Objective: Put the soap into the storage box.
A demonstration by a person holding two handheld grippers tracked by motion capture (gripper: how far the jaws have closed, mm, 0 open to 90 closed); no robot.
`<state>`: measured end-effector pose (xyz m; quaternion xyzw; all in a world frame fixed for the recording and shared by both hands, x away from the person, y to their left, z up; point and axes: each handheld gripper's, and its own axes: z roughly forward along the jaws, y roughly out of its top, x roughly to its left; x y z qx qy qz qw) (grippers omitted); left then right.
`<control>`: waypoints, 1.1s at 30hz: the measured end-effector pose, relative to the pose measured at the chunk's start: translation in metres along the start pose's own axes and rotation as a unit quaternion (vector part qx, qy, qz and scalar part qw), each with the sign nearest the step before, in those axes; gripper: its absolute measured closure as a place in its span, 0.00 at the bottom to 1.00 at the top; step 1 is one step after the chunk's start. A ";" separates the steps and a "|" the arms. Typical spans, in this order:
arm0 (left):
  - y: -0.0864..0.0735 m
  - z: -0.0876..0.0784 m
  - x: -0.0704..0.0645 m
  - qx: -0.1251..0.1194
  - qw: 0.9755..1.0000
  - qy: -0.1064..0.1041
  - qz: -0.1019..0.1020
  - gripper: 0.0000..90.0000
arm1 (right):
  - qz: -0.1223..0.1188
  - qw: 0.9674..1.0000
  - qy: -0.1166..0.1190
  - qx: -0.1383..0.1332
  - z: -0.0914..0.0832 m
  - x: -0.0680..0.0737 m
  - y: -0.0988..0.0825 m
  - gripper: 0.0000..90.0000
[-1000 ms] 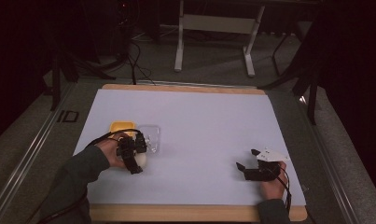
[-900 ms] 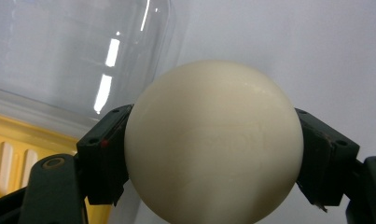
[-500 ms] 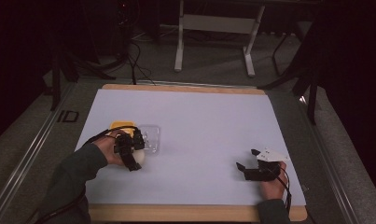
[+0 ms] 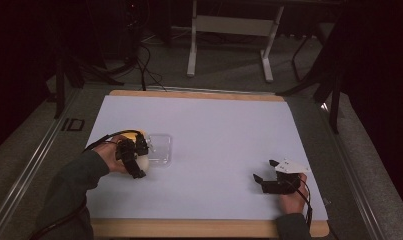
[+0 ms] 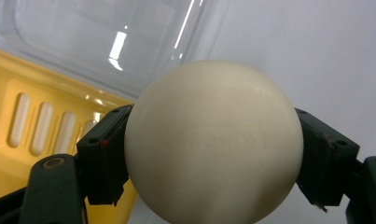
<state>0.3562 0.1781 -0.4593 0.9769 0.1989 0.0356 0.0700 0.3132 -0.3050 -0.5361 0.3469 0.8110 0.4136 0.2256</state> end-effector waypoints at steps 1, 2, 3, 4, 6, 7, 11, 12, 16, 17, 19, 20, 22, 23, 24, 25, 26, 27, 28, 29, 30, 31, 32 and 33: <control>0.000 0.000 0.001 -0.001 1.000 0.001 -0.001 0.25 | 0.000 1.000 0.000 0.000 0.000 0.000 0.000 0.16; -0.001 -0.001 0.002 0.000 1.000 0.001 -0.002 0.25 | 0.000 1.000 0.000 0.000 0.000 0.000 0.000 0.15; -0.001 -0.002 0.003 -0.001 1.000 0.001 -0.003 0.25 | 0.000 1.000 0.000 0.000 0.000 0.000 0.000 0.15; -0.002 -0.002 0.003 -0.001 1.000 0.002 -0.003 0.26 | 0.000 1.000 0.000 0.000 0.000 0.000 0.000 0.16; -0.002 -0.004 0.005 -0.001 1.000 0.003 -0.006 0.26 | 0.000 1.000 0.000 0.000 0.000 0.000 0.000 0.16; -0.002 -0.005 0.006 -0.003 1.000 0.002 -0.009 0.25 | 0.000 1.000 0.000 0.000 0.000 0.000 0.000 0.15; -0.003 -0.006 0.009 -0.002 1.000 0.004 -0.010 0.26 | 0.000 1.000 0.000 0.000 0.000 0.000 0.000 0.15; -0.003 -0.007 0.010 -0.002 1.000 0.004 -0.012 0.25 | 0.000 1.000 0.000 0.000 0.000 0.000 0.000 0.16; -0.003 -0.008 0.012 -0.006 1.000 0.004 -0.015 0.26 | 0.000 1.000 0.000 0.000 0.000 0.000 0.000 0.15; -0.003 -0.009 0.014 -0.004 1.000 0.004 -0.018 0.25 | 0.001 1.000 0.000 0.000 0.000 0.000 0.000 0.16; -0.003 -0.009 0.014 -0.003 1.000 0.004 -0.018 0.25 | 0.001 1.000 0.000 0.000 0.000 0.000 0.000 0.15; -0.003 -0.010 0.015 -0.004 1.000 0.005 -0.019 0.25 | 0.001 1.000 0.000 -0.001 0.000 0.000 0.000 0.16; -0.003 -0.010 0.017 -0.006 1.000 0.005 -0.020 0.25 | 0.001 1.000 0.000 0.000 0.000 0.000 0.000 0.15; -0.003 -0.010 0.018 -0.005 1.000 0.005 -0.022 0.26 | 0.001 1.000 0.000 0.000 0.000 0.000 0.000 0.15; -0.003 -0.010 0.019 -0.006 1.000 0.005 -0.023 0.25 | 0.001 1.000 0.000 0.000 0.000 0.000 0.000 0.15; -0.003 -0.010 0.019 -0.006 1.000 0.005 -0.023 0.25 | 0.001 1.000 0.000 0.000 0.000 0.000 0.000 0.15; -0.004 -0.011 0.021 -0.007 1.000 0.004 -0.026 0.25 | 0.001 1.000 0.000 -0.001 0.000 0.000 0.000 0.16; -0.004 -0.011 0.021 -0.007 1.000 0.004 -0.026 0.25 | 0.001 1.000 0.000 -0.001 0.000 0.000 0.000 0.16; -0.004 -0.010 0.022 -0.007 1.000 0.005 -0.028 0.25 | 0.001 1.000 0.001 0.000 0.000 0.000 0.000 0.16; -0.004 -0.010 0.023 -0.007 0.999 0.004 -0.031 0.25 | 0.001 1.000 0.001 0.000 0.000 0.000 0.000 0.15; -0.005 -0.010 0.025 -0.007 0.999 0.003 -0.034 0.25 | 0.001 1.000 0.000 0.000 0.000 0.000 0.000 0.15; -0.005 -0.010 0.026 -0.008 0.999 0.002 -0.035 0.25 | 0.001 1.000 0.000 0.000 0.000 0.000 0.000 0.16; -0.005 -0.010 0.026 -0.008 0.999 0.002 -0.035 0.25 | 0.000 1.000 0.001 0.000 0.000 0.000 0.000 0.16; -0.005 -0.010 0.027 -0.008 0.999 0.001 -0.038 0.25 | 0.000 1.000 0.001 0.000 0.000 0.000 0.000 0.16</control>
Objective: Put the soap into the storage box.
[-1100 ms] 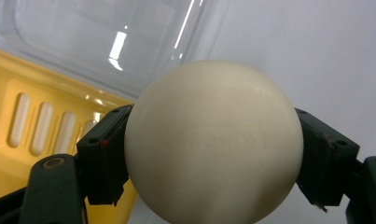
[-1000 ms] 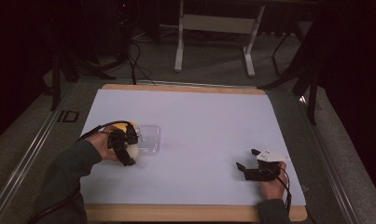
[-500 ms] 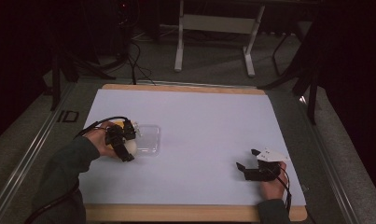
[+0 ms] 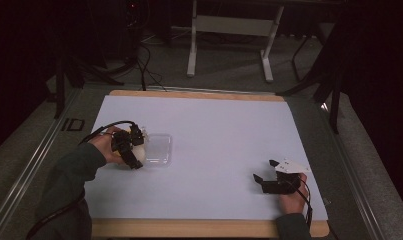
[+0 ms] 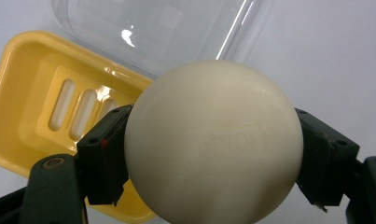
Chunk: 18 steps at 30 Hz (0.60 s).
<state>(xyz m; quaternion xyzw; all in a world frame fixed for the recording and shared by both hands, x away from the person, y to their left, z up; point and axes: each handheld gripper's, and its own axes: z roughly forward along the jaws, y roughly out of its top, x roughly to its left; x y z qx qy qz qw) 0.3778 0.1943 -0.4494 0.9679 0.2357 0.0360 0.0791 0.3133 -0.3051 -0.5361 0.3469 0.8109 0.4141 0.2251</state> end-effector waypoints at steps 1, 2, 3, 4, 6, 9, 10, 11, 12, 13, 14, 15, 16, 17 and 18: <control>0.000 0.000 0.002 0.000 1.000 0.000 0.001 0.26 | 0.000 1.000 0.000 0.000 0.000 0.000 0.000 0.15; 0.000 0.000 0.002 0.000 1.000 0.000 0.001 0.25 | 0.000 1.000 0.000 0.000 0.000 0.000 0.000 0.15; 0.000 0.000 0.002 -0.001 1.000 0.000 -0.002 0.25 | 0.000 1.000 0.000 0.000 0.000 0.000 0.000 0.15; 0.000 0.000 0.003 0.000 1.000 0.002 -0.003 0.25 | 0.000 1.000 0.000 0.000 0.000 0.000 0.000 0.15; 0.000 -0.001 0.003 -0.001 1.000 0.000 -0.004 0.25 | 0.000 1.000 0.000 0.000 0.000 0.000 0.000 0.15; 0.001 -0.001 0.004 -0.003 1.000 0.002 -0.006 0.25 | 0.000 1.000 0.000 0.000 0.000 0.000 0.000 0.15; 0.001 -0.001 0.004 -0.003 1.000 0.003 -0.006 0.25 | 0.000 1.000 0.000 0.000 0.000 0.000 0.000 0.15; 0.001 -0.001 0.005 -0.004 1.000 0.003 -0.007 0.25 | 0.000 1.000 0.000 0.000 0.000 0.000 0.000 0.15; 0.001 -0.002 0.005 -0.004 1.000 0.004 -0.008 0.25 | 0.000 1.000 0.000 0.000 0.000 0.000 0.000 0.15; 0.001 -0.001 0.006 -0.002 1.000 0.004 -0.012 0.26 | 0.000 1.000 0.000 0.000 0.000 0.000 0.000 0.15; 0.001 -0.001 0.006 -0.002 1.000 0.004 -0.012 0.25 | 0.000 1.000 0.000 0.000 0.000 0.000 0.000 0.15; 0.001 -0.001 0.007 0.000 1.000 0.004 -0.012 0.25 | 0.000 1.000 0.000 0.000 0.000 0.000 0.000 0.15; 0.001 -0.001 0.007 -0.001 1.000 0.003 -0.013 0.25 | 0.000 1.000 0.000 0.000 0.000 0.000 0.000 0.16; 0.001 0.000 0.009 -0.003 1.000 0.001 -0.015 0.25 | 0.000 1.000 0.000 0.001 0.000 0.000 0.000 0.15; 0.001 0.000 0.009 -0.003 1.000 0.001 -0.015 0.25 | 0.000 1.000 0.000 0.001 0.000 0.000 0.000 0.15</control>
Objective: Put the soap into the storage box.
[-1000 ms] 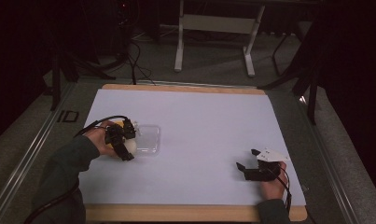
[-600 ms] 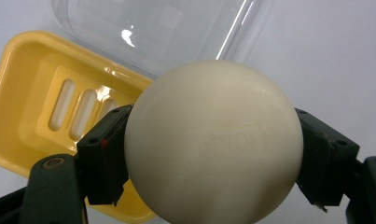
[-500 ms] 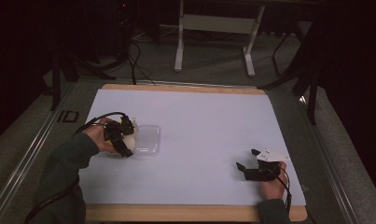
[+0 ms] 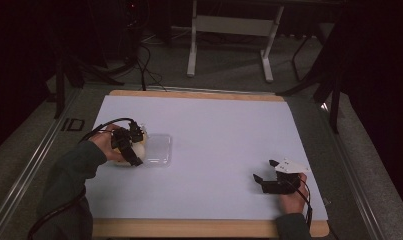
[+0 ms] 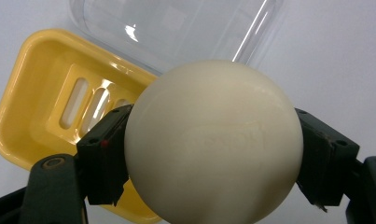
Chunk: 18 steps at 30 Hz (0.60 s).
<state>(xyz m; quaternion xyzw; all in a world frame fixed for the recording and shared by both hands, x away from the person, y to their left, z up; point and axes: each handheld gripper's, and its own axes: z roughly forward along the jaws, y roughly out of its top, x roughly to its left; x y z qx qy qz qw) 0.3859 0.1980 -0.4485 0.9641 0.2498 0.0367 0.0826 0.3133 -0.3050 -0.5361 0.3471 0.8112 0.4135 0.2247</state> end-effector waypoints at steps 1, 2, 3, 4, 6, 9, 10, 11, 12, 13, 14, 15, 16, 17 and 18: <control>0.000 0.000 0.000 -0.001 1.000 0.000 -0.003 0.25 | 0.000 1.000 0.000 0.000 0.000 0.000 0.000 0.15; -0.001 0.001 0.001 0.000 1.000 -0.001 -0.005 0.25 | 0.000 1.000 0.000 0.000 0.000 0.000 0.000 0.15; -0.001 0.001 0.002 0.000 1.000 -0.001 -0.007 0.25 | 0.000 1.000 0.000 0.000 0.000 0.000 0.000 0.15; -0.001 0.002 0.002 0.000 1.000 -0.002 -0.009 0.25 | 0.000 1.000 0.000 0.000 0.000 0.000 0.000 0.15; -0.001 0.002 0.004 -0.002 1.000 -0.002 -0.009 0.25 | 0.000 1.000 0.000 0.000 0.000 0.000 0.000 0.16; -0.001 0.002 0.006 -0.003 1.000 -0.003 -0.014 0.25 | 0.000 1.000 0.000 0.000 0.000 0.000 0.000 0.15; -0.001 0.002 0.006 -0.004 1.000 -0.003 -0.015 0.25 | 0.000 1.000 0.000 0.000 0.000 0.000 0.000 0.15; -0.001 0.002 0.007 -0.005 1.000 -0.003 -0.017 0.25 | 0.000 1.000 0.000 0.000 0.000 0.000 0.000 0.15; -0.001 0.002 0.007 -0.005 1.000 -0.003 -0.017 0.25 | 0.000 1.000 0.000 0.000 0.000 0.000 0.000 0.15; -0.002 0.001 0.008 -0.005 1.000 -0.002 -0.018 0.25 | 0.000 1.000 0.000 0.000 0.000 0.000 0.000 0.15; -0.002 0.001 0.009 -0.005 1.000 -0.001 -0.018 0.25 | 0.000 1.000 0.000 0.000 0.000 0.000 0.000 0.15; -0.002 0.001 0.009 -0.006 1.000 -0.001 -0.019 0.25 | 0.000 1.000 0.000 0.000 0.000 0.000 0.000 0.15; -0.002 0.001 0.010 -0.006 1.000 0.000 -0.023 0.25 | 0.000 1.000 0.000 0.000 0.000 0.000 0.000 0.15; -0.002 0.002 0.010 -0.007 1.000 0.002 -0.026 0.25 | 0.000 1.000 0.000 0.000 0.000 0.000 0.000 0.16; -0.002 0.002 0.010 -0.007 1.000 0.002 -0.026 0.25 | 0.000 1.000 0.000 0.000 0.000 0.000 0.000 0.16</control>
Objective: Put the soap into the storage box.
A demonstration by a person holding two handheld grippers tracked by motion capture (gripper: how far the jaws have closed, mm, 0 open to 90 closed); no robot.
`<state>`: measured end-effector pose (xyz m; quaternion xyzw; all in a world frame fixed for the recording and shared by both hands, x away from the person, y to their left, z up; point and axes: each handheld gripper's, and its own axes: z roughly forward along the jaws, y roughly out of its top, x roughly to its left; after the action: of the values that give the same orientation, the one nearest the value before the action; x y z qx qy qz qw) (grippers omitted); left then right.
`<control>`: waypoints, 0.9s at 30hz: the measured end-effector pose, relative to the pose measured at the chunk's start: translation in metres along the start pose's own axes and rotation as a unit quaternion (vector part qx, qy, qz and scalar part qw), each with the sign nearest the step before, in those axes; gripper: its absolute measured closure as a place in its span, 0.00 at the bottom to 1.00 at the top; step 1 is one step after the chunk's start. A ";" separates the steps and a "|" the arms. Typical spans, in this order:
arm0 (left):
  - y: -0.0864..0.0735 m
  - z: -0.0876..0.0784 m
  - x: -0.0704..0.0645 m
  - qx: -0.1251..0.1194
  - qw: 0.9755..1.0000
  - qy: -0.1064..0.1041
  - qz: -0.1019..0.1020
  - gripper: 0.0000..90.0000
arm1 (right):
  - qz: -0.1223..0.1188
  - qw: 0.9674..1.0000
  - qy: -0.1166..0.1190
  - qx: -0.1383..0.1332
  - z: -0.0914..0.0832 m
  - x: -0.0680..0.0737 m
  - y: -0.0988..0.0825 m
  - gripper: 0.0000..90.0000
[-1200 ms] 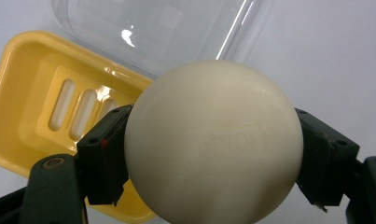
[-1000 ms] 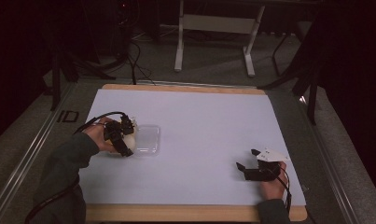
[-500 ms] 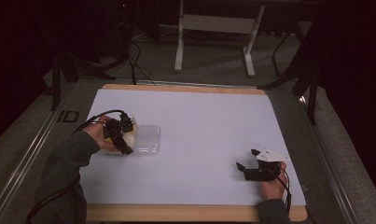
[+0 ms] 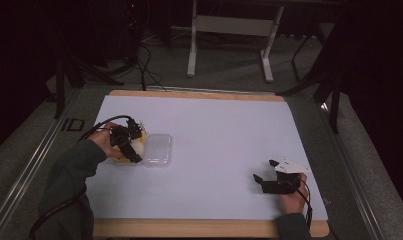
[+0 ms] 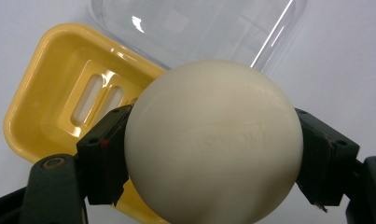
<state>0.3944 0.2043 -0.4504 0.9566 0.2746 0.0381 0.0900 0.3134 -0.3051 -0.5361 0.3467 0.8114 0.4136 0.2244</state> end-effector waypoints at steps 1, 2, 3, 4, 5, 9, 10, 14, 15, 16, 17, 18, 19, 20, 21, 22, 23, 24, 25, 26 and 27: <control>0.000 0.001 0.001 -0.001 1.000 0.001 -0.007 0.25 | 0.000 1.000 0.000 0.000 0.000 0.000 0.000 0.15; 0.000 0.001 0.001 -0.001 1.000 0.001 -0.007 0.25 | 0.000 1.000 0.000 0.000 0.000 0.000 0.000 0.15; 0.000 0.001 0.002 -0.001 1.000 0.001 -0.008 0.25 | 0.000 1.000 0.000 0.000 0.000 0.000 0.000 0.15; 0.000 0.002 0.002 -0.003 1.000 0.002 -0.011 0.25 | 0.000 1.000 0.000 0.000 0.000 0.000 0.000 0.15; 0.000 0.003 0.003 -0.001 1.000 0.001 -0.012 0.25 | 0.000 1.000 0.000 0.000 0.000 0.000 0.000 0.15; 0.000 0.005 0.001 -0.003 1.000 0.007 -0.018 0.25 | 0.000 1.000 0.000 0.000 0.000 0.000 0.000 0.15; 0.000 0.005 0.001 -0.003 1.000 0.007 -0.018 0.25 | 0.000 1.000 0.000 0.000 0.000 0.000 0.000 0.15; 0.000 0.007 0.003 -0.007 1.000 0.005 -0.027 0.25 | -0.001 1.000 0.000 0.000 0.000 0.000 0.000 0.16; 0.000 0.007 0.004 -0.008 0.999 0.006 -0.033 0.25 | 0.000 1.000 0.000 -0.001 0.000 0.000 0.000 0.15; 0.000 0.007 0.004 -0.008 0.999 0.006 -0.033 0.25 | 0.000 1.000 0.000 -0.001 0.000 0.000 0.000 0.15; 0.000 0.008 0.005 -0.010 0.999 0.006 -0.039 0.25 | -0.001 1.000 0.000 -0.001 0.000 0.000 0.000 0.15; 0.000 0.008 0.005 -0.010 0.999 0.006 -0.039 0.25 | 0.000 1.000 0.000 -0.001 0.000 0.000 0.000 0.15; -0.001 0.008 0.006 -0.014 0.999 0.011 -0.044 0.25 | 0.000 1.000 0.000 -0.001 0.000 0.000 0.000 0.15; -0.001 0.008 0.007 -0.015 0.998 0.009 -0.052 0.25 | 0.000 1.000 0.000 -0.001 0.000 0.000 0.000 0.15; -0.001 0.008 0.008 -0.015 0.998 0.010 -0.054 0.25 | -0.001 1.000 -0.001 0.000 0.000 0.000 0.000 0.15; -0.001 0.008 0.008 -0.015 0.998 0.010 -0.054 0.25 | -0.001 1.000 -0.001 0.000 0.000 0.000 0.000 0.15; -0.001 0.009 0.009 -0.014 0.998 0.011 -0.067 0.25 | 0.000 1.000 0.000 0.000 0.000 0.000 0.000 0.16; -0.001 0.009 0.009 -0.014 0.998 0.011 -0.067 0.25 | 0.000 1.000 0.000 0.000 0.000 0.000 0.000 0.16; -0.001 0.010 0.011 -0.011 0.997 0.013 -0.074 0.25 | -0.001 1.000 -0.001 0.000 0.000 0.000 0.000 0.16; -0.001 0.010 0.011 -0.011 0.997 0.013 -0.074 0.25 | -0.001 1.000 -0.001 0.000 0.000 0.000 0.000 0.16; -0.002 0.011 0.012 -0.006 0.997 0.017 -0.077 0.25 | -0.001 1.000 0.000 0.000 0.000 0.000 0.000 0.16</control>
<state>0.4049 0.2102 -0.4610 0.9312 0.3487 0.0487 0.0939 0.3132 -0.3049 -0.5361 0.3463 0.8115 0.4134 0.2251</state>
